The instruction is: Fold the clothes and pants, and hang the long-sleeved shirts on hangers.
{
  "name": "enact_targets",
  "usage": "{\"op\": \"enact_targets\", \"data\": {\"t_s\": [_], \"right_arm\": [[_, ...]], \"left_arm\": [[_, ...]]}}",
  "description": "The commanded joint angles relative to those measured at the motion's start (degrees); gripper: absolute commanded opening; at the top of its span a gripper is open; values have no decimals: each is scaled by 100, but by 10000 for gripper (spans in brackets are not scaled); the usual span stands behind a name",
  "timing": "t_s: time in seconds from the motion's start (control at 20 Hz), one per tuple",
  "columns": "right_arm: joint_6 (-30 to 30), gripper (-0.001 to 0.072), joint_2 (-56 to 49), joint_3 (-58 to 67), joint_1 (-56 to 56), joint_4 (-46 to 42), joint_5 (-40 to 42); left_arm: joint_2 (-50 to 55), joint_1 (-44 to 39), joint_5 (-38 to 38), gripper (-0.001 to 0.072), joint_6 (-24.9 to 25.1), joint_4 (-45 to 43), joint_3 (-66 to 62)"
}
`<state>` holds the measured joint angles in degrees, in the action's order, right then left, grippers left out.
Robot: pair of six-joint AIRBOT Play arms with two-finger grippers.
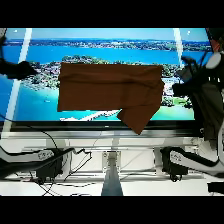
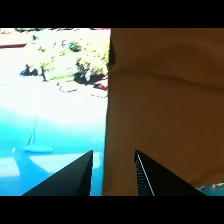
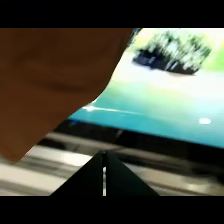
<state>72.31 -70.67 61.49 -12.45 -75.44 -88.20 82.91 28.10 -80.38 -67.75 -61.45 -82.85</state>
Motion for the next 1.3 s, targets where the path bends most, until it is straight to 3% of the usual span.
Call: {"op": "enact_targets", "data": {"t_s": [0.0,0.05,0.1,0.3,0.45,0.55,0.85,0.95,1.0,1.25], "right_arm": [[-358,156,925,-1982,-361,1646,466],[-319,365,1008,-2474,-356,1945,776],[-262,452,1016,-2850,-356,2151,1019],[59,449,1014,-3862,-358,2286,2240],[50,444,999,-4011,-356,2527,2774],[17,363,863,-4013,-356,2804,2970],[-310,355,337,-4013,-269,3309,3202],[-308,97,339,-4011,-96,3344,3412],[-306,15,339,-4011,-28,3340,3519],[-308,14,343,-4011,35,3340,3705]], "left_arm": [[-538,721,-221,282,-17,2,448],[-697,890,-212,280,39,31,837],[-848,1027,-142,281,74,94,1252],[-1314,1311,507,287,433,817,3110],[-1287,1220,754,454,557,841,3908],[-1287,1158,935,454,758,973,4284],[-1283,933,1220,453,1040,1351,4765],[-1283,678,1325,453,1040,1351,4859],[-1274,535,1443,453,1040,1349,4883],[-881,-284,2146,451,1034,1353,4892]]}}
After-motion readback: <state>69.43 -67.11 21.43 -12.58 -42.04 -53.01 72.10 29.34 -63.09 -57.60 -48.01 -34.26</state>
